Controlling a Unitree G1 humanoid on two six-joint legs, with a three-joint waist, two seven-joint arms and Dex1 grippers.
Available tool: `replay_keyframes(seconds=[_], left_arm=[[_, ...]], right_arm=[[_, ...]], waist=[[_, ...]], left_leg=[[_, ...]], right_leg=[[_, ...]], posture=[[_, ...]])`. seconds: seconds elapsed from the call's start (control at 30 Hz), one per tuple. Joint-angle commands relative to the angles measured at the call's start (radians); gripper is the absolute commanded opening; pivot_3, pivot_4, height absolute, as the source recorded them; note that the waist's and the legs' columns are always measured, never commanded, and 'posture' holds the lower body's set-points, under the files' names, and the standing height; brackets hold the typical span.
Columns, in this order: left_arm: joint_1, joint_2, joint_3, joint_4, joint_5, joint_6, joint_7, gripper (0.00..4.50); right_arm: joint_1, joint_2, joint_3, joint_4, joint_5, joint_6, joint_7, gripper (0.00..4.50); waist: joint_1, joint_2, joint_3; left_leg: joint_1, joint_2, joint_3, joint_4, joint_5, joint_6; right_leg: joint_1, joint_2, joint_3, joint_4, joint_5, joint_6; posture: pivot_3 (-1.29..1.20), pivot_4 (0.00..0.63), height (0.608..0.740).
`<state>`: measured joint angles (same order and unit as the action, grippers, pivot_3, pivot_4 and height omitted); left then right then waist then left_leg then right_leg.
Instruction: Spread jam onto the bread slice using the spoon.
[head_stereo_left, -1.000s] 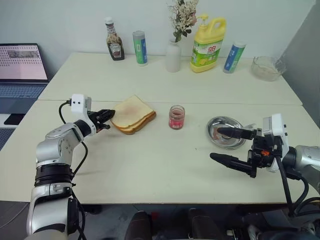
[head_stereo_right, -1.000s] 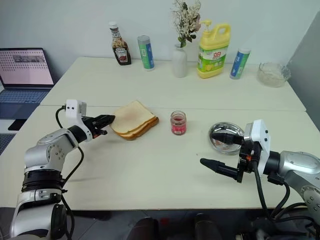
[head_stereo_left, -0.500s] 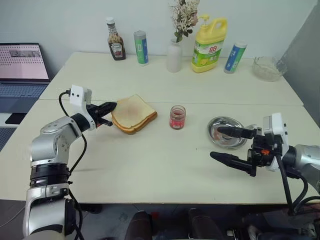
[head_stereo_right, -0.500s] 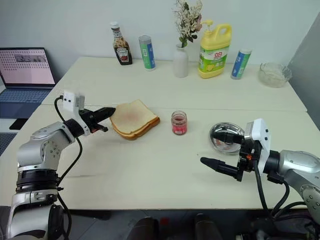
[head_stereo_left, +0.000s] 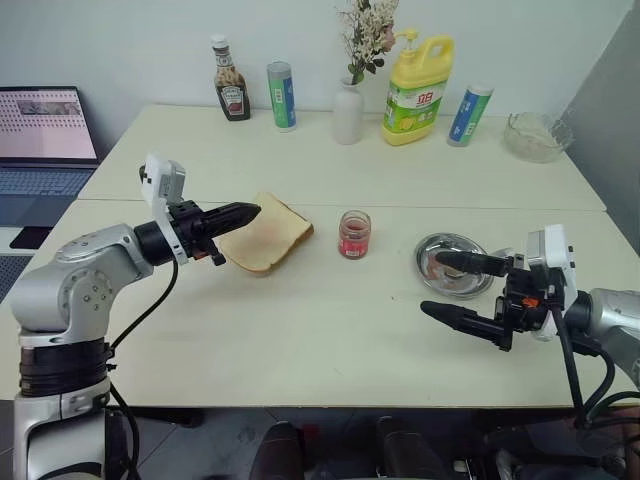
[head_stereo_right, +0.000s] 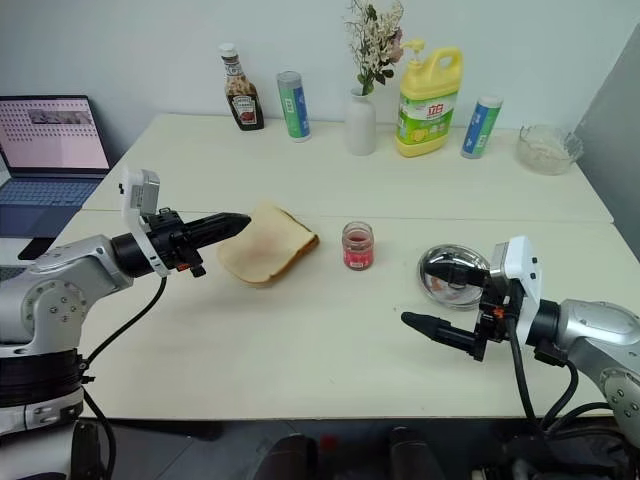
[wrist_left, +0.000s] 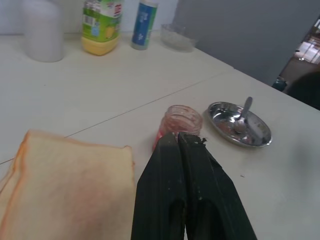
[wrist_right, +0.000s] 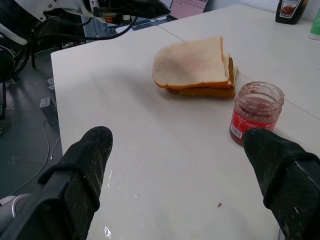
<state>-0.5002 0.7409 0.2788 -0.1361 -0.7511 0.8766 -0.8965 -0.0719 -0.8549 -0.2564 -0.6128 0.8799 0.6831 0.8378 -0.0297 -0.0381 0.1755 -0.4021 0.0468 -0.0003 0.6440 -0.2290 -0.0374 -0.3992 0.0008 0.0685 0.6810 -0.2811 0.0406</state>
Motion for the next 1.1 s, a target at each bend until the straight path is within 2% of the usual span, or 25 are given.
replay_keyframes(seconds=[0.03, 0.2, 0.4, 0.5, 0.63, 0.73, 0.87, 0.93, 1.1], left_arm=[[-0.048, 0.022, 0.011, -0.072, -0.071, 0.040, -0.009, 0.02], [-0.065, 0.031, -0.006, -0.138, -0.154, 0.107, -0.024, 0.02], [-0.023, 0.016, 0.033, 0.034, 0.062, -0.080, 0.144, 0.02], [0.010, 0.017, 0.029, 0.100, 0.166, -0.179, 0.206, 0.59], [0.081, 0.012, 0.063, 0.148, 0.226, -0.260, 0.249, 1.81], [0.123, 0.006, 0.106, 0.178, 0.195, -0.239, 0.249, 2.78], [0.204, -0.013, 0.212, 0.191, 0.045, -0.085, 0.214, 4.07], [0.235, -0.021, 0.238, 0.193, 0.005, -0.043, 0.210, 4.07], [0.272, -0.057, 0.209, 0.151, -0.023, -0.013, 0.212, 4.07]], right_arm=[[-0.012, -0.015, -0.047, 0.000, 0.011, -0.014, 0.013, 4.50], [-0.015, -0.022, -0.055, 0.005, 0.010, -0.013, 0.021, 4.50], [0.000, -0.008, -0.049, -0.017, 0.016, -0.012, 0.006, 4.50], [0.000, -0.005, -0.035, -0.024, 0.014, -0.013, 0.005, 4.50], [-0.016, -0.004, -0.018, -0.021, 0.008, -0.014, 0.012, 4.50], [-0.022, -0.007, -0.001, -0.022, 0.000, -0.018, 0.019, 4.50], [-0.031, -0.012, 0.036, -0.024, -0.035, -0.033, 0.037, 4.50], [-0.038, -0.011, 0.049, -0.022, -0.044, -0.038, 0.045, 4.50], [-0.058, -0.011, 0.063, -0.015, -0.051, -0.038, 0.052, 4.50]], waist=[[0.000, 0.000, 0.000], [0.000, 0.000, 0.000], [-0.003, 0.000, 0.000], [-0.002, 0.000, 0.000], [-0.001, 0.000, 0.000], [-0.001, 0.000, 0.000], [-0.002, 0.000, 0.000], [-0.002, 0.000, 0.000], [0.002, 0.000, 0.000]], left_leg=[[0.000, 0.000, 0.000, 0.000, 0.000, 0.000], [0.000, 0.000, 0.000, 0.000, 0.000, 0.000], [0.001, 0.000, 0.000, 0.000, 0.000, 0.000], [0.001, 0.000, 0.000, 0.000, 0.000, 0.000], [0.000, 0.000, 0.002, 0.000, 0.000, 0.000], [0.000, 0.000, 0.001, 0.000, 0.000, 0.000], [0.000, 0.001, 0.002, -0.001, 0.000, 0.000], [0.000, 0.001, 0.001, -0.001, 0.000, 0.000], [0.000, 0.000, 0.001, 0.000, 0.000, 0.000]], right_leg=[[0.000, 0.000, 0.000, 0.000, 0.000, 0.000], [0.000, 0.000, 0.000, 0.000, 0.000, 0.000], [0.000, 0.001, 0.001, 0.000, 0.000, 0.000], [0.000, 0.001, 0.001, 0.000, 0.000, 0.000], [0.000, 0.000, 0.001, -0.001, 0.001, -0.003], [-0.001, 0.000, 0.001, -0.001, 0.002, -0.003], [-0.001, 0.000, 0.001, -0.001, 0.001, -0.002], [-0.002, 0.000, 0.001, -0.001, 0.000, -0.001], [-0.001, -0.001, 0.001, -0.001, 0.000, 0.000]], posture=[[0.00, 0.150, 0.740], [0.00, 0.150, 0.740], [0.00, 0.150, 0.740], [0.00, 0.150, 0.740], [0.00, 0.150, 0.740], [0.00, 0.150, 0.740], [0.00, 0.150, 0.740], [0.00, 0.150, 0.740], [0.00, 0.150, 0.740]])
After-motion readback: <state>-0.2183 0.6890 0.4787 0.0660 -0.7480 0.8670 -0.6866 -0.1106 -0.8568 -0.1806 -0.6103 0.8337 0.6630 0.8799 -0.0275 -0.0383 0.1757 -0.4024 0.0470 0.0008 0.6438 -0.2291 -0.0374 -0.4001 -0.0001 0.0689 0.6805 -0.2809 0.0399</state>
